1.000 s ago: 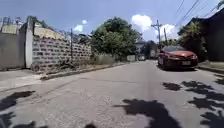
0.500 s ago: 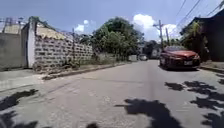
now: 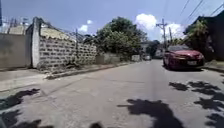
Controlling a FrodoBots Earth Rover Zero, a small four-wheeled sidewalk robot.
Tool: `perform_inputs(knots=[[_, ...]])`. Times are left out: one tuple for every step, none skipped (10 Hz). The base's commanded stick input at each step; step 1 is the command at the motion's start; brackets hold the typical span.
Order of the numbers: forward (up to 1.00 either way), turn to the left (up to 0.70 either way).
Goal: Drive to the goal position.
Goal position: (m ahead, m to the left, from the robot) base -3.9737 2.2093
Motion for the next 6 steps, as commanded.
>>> perform_inputs(knots=[[1.00,0.43],[1.00,0.43],[1.00,0.43],[1.00,0.43],[1.00,0.43],[1.00,0.43]])
